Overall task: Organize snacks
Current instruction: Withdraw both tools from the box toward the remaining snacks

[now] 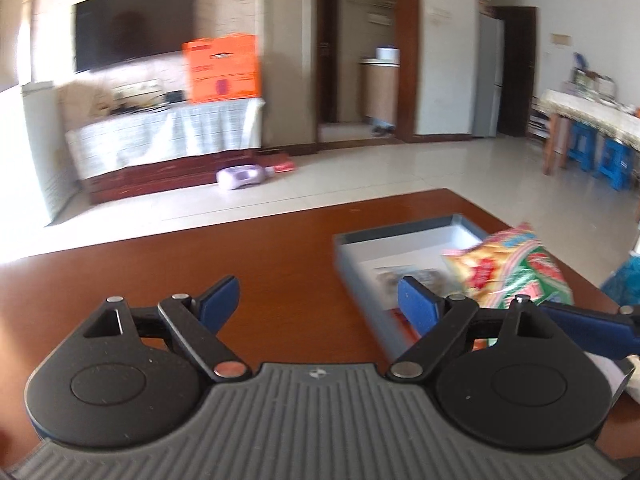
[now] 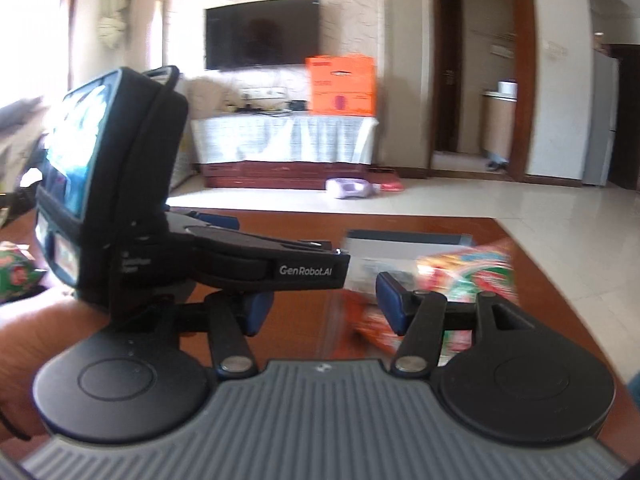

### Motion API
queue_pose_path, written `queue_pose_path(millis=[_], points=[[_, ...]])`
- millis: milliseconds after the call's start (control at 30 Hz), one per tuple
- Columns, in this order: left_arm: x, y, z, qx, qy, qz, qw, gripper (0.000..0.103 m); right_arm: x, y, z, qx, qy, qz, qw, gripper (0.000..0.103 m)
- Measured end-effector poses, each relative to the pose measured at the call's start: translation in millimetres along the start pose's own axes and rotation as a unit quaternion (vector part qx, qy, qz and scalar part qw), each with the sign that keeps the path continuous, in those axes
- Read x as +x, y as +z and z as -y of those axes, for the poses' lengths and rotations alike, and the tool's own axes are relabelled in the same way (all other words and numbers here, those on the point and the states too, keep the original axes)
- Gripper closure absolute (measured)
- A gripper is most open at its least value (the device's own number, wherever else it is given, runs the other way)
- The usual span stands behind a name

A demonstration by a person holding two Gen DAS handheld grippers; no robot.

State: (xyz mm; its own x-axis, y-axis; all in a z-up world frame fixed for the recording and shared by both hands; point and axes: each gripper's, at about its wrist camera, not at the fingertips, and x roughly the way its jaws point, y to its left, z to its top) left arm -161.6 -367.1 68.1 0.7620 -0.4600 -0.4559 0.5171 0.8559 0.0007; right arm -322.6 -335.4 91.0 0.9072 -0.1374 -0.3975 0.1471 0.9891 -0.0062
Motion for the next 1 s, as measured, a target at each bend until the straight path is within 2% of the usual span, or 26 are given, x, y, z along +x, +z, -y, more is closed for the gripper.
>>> queue_pose_path(millis=[200,433,700,800,867,1000], points=[[-44.3,-12.5,-71.1,-0.028,0.071,-0.002,0.9971,0.011,14.2,6.9,-50.5,-0.003,0.068,-0.007,0.998,0.044],[-86.3,-30.5,-140.3,-0.05,0.123,-0.013,0.991,0.011,26.7,8.7,-108.4,-0.029,0.121,-0.008,0.992,0.044],[-122.0,-43.6,-189.4,-0.058,0.169,-0.017,0.9838,0.011,45.4,12.8,-150.0,-0.028,0.154,-0.012,0.988,0.039],[-133.9,-51.3,-211.2,-0.058,0.194,-0.02,0.979,0.006,52.8,12.9,-161.0,-0.024,0.163,-0.02,0.986,0.037],[-141.1,-56.2,-228.9,-0.058,0.209,-0.02,0.9759,0.006,55.8,11.4,-170.0,-0.023,0.173,-0.023,0.984,0.031],[-153.5,-66.7,-274.8,-0.07,0.239,-0.025,0.9681,0.006,57.6,10.2,-181.6,-0.037,0.173,-0.023,0.984,0.031]])
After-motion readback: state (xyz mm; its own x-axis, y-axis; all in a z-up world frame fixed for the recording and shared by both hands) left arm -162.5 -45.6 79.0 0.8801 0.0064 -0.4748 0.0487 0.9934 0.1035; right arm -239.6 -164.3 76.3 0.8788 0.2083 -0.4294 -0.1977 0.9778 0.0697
